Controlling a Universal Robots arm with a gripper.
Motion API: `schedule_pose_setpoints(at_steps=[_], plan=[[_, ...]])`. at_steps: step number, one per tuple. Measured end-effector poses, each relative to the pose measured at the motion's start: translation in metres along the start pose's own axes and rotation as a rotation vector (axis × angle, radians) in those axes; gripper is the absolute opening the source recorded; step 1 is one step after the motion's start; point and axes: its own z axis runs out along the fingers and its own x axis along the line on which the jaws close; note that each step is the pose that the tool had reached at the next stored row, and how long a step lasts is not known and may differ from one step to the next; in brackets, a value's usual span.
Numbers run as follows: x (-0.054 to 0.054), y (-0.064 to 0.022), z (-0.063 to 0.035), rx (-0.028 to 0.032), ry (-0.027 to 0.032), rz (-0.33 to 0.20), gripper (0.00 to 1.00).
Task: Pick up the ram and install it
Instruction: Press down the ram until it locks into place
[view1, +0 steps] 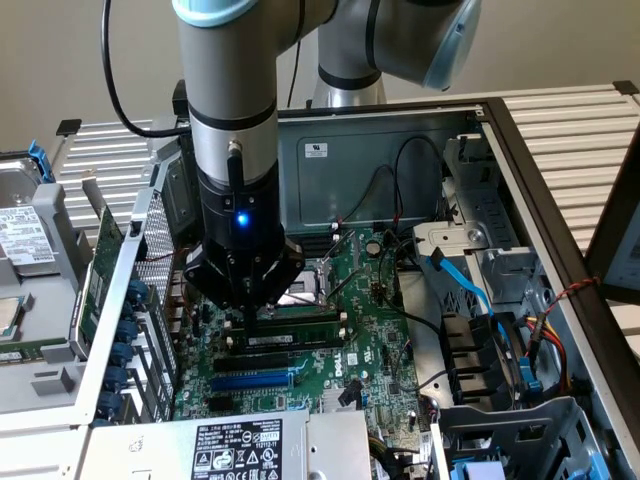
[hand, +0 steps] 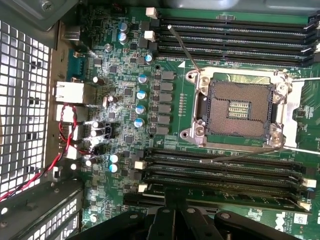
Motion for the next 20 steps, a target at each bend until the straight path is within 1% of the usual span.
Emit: schedule_pose_setpoints(at_steps=[2,5,10,14,17,20], plan=[[-0.001,0.0007,-0.0013,-0.0008,-0.0017,0.001,0.1],[-0.004,0.0019,-0.0032,0.0002,-0.0021,0.002,0.1],[-0.015,0.0032,-0.0094,0.0004,-0.0023,0.002,0.1],[-0.028,0.003,-0.0183,0.0005,-0.0023,0.002,0.1],[-0.04,0.0024,-0.0253,0.0006,-0.0021,0.002,0.1],[-0.052,0.0019,-0.03,0.0003,-0.0024,0.002,0.1]])
